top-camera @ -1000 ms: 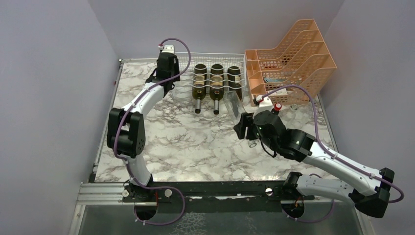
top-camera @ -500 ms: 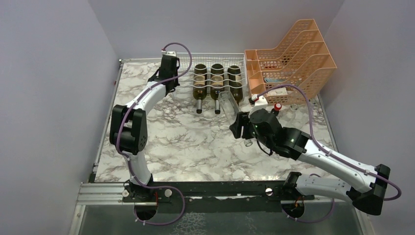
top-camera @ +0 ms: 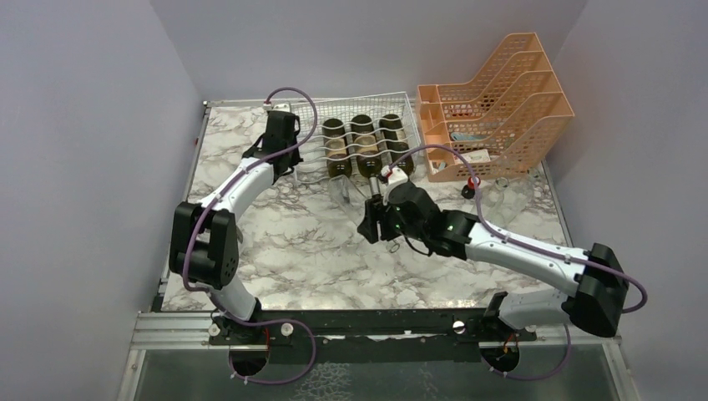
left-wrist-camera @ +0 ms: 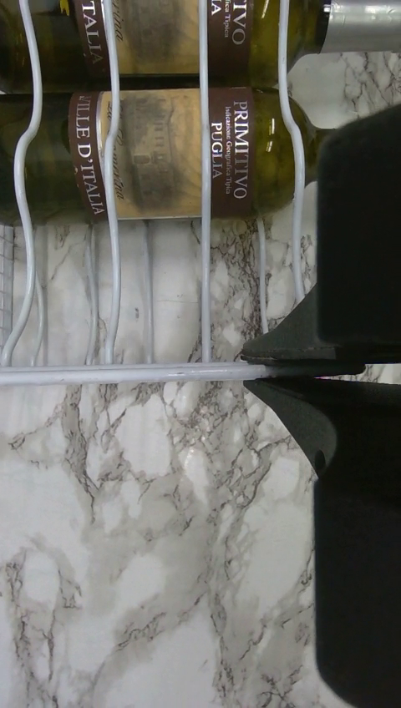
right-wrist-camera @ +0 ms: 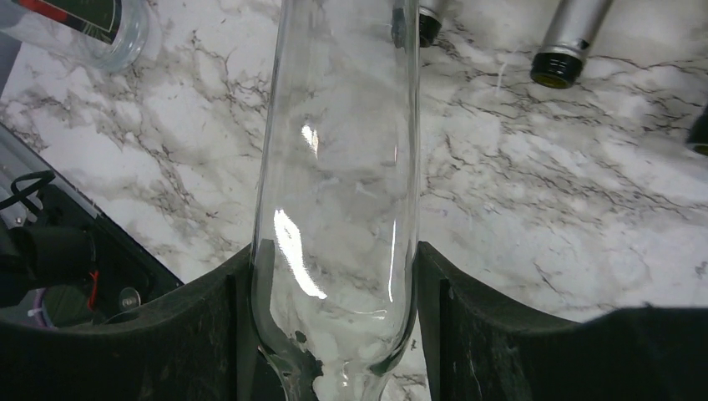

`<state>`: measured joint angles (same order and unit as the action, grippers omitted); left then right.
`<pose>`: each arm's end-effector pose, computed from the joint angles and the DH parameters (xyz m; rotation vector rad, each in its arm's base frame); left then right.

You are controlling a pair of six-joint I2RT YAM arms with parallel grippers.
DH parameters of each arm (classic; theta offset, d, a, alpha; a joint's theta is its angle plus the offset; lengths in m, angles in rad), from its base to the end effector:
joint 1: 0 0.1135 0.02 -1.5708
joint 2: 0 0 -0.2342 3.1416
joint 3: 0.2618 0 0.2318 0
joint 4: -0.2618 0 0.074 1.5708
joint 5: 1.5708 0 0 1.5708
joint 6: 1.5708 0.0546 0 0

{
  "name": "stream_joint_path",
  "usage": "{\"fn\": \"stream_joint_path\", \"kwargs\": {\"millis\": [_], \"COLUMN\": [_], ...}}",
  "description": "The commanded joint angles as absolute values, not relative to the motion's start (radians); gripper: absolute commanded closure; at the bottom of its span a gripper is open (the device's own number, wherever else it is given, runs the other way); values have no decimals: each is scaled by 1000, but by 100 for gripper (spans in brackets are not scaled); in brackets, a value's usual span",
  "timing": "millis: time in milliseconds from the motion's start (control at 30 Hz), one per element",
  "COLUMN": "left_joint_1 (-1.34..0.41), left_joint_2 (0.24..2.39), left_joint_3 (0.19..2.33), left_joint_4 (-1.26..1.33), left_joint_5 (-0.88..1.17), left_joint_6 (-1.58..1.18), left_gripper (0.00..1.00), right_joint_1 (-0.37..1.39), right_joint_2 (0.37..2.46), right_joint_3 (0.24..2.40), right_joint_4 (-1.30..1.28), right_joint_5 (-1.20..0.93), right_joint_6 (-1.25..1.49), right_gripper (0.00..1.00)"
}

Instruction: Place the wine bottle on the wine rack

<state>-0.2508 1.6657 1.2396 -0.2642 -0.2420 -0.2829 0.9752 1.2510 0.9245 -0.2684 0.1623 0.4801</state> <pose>0.3605 -0.0789 0.2279 -0.1638 2.2313 -0.0155 0.1664 0.2298 0.2492 -0.4532 2.1863 0.6520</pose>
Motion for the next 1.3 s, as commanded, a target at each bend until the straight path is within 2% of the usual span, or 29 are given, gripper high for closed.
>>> {"fn": "stream_joint_path", "kwargs": {"millis": [0, 33, 67, 167, 233, 333, 900, 1267], "left_joint_1": [-238, -238, -238, -238, -238, -238, -238, -237], "left_joint_2": [1586, 1576, 1567, 1547, 1532, 1494, 1163, 1064], "left_joint_3": [1173, 1163, 1154, 1145, 1158, 1189, 1206, 1146], "left_joint_4": [-340, -340, -341, -346, -357, -371, -420, -428], "left_joint_5": [-279, -278, -278, -264, -268, -276, -187, -105], "left_joint_6": [-311, -315, -317, -301, -296, -294, -208, -183], "left_gripper": [100, 96, 81, 49, 38, 27, 16, 12], "right_joint_1": [1007, 1013, 1018, 1031, 1036, 1039, 1044, 1039], "right_joint_2": [1327, 1352, 1379, 1461, 1518, 1603, 1924, 2131], "right_joint_3": [963, 967, 973, 1002, 1025, 1064, 1263, 1466], "right_joint_4": [-40, -14, 7, 80, 111, 132, 320, 364], "right_joint_5": [106, 114, 121, 138, 155, 179, 403, 578], "right_joint_6": [471, 476, 481, 496, 514, 537, 603, 590], "right_gripper": [99, 99, 99, 99, 99, 99, 99, 99]}}
